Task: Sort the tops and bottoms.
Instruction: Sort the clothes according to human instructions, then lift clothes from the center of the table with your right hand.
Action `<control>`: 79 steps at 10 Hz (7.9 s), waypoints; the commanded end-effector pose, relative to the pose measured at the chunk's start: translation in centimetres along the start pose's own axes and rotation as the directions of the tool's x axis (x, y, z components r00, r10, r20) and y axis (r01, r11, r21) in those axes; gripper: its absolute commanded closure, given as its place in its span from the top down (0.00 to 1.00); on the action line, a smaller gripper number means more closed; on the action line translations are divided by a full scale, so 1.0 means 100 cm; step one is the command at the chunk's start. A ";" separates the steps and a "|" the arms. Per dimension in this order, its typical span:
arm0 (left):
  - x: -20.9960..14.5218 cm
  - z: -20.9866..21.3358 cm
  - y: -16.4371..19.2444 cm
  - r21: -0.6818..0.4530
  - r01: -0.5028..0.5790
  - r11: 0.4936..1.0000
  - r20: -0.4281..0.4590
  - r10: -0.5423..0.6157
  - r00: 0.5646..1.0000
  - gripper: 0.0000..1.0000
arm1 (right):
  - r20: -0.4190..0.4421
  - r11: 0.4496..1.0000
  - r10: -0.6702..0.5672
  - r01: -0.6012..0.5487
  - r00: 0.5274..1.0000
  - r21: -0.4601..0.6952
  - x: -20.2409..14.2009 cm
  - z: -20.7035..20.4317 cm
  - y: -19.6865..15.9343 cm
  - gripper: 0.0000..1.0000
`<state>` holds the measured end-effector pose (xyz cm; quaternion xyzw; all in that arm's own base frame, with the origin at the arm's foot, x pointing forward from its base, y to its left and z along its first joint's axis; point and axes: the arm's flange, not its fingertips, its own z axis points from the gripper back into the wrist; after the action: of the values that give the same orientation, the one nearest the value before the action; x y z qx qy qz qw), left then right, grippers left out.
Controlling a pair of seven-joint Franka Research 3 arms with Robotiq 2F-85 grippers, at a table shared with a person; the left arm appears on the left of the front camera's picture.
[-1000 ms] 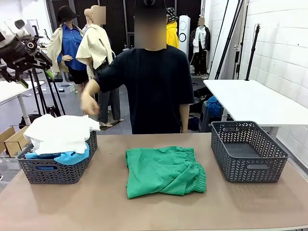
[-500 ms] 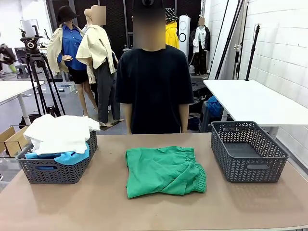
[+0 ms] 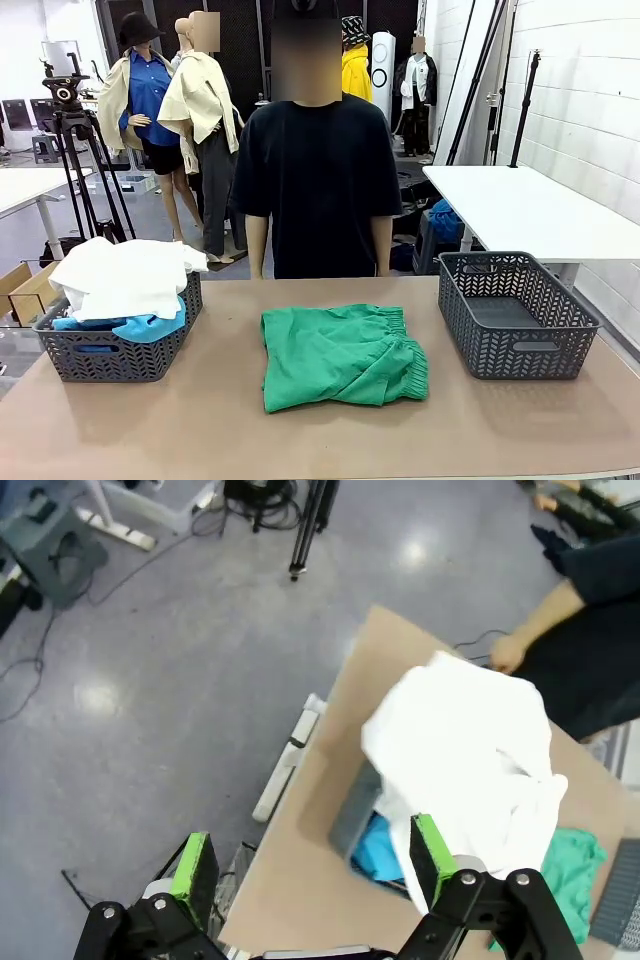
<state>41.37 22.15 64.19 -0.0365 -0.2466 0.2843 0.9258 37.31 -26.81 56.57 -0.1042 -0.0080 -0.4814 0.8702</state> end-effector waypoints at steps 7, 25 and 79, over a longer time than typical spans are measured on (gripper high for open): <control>0.000 0.023 0.101 0.065 -0.172 0.983 0.045 0.169 0.985 1.00 | -0.002 1.000 0.006 -0.006 1.000 0.004 -0.002 -0.001 0.000 1.00; 0.000 0.023 0.101 0.065 -0.172 0.983 0.045 0.169 0.985 1.00 | 0.132 0.314 0.889 -0.794 0.438 0.520 -0.337 0.077 0.288 1.00; 0.000 0.023 0.101 0.065 -0.172 0.983 0.045 0.169 0.985 1.00 | 0.460 0.322 0.794 -0.917 0.398 0.237 -0.367 0.345 0.326 0.00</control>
<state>35.23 30.39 64.05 -0.0227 -0.2508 0.3723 0.8933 47.30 26.41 78.95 0.0679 -0.1729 0.0969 0.9778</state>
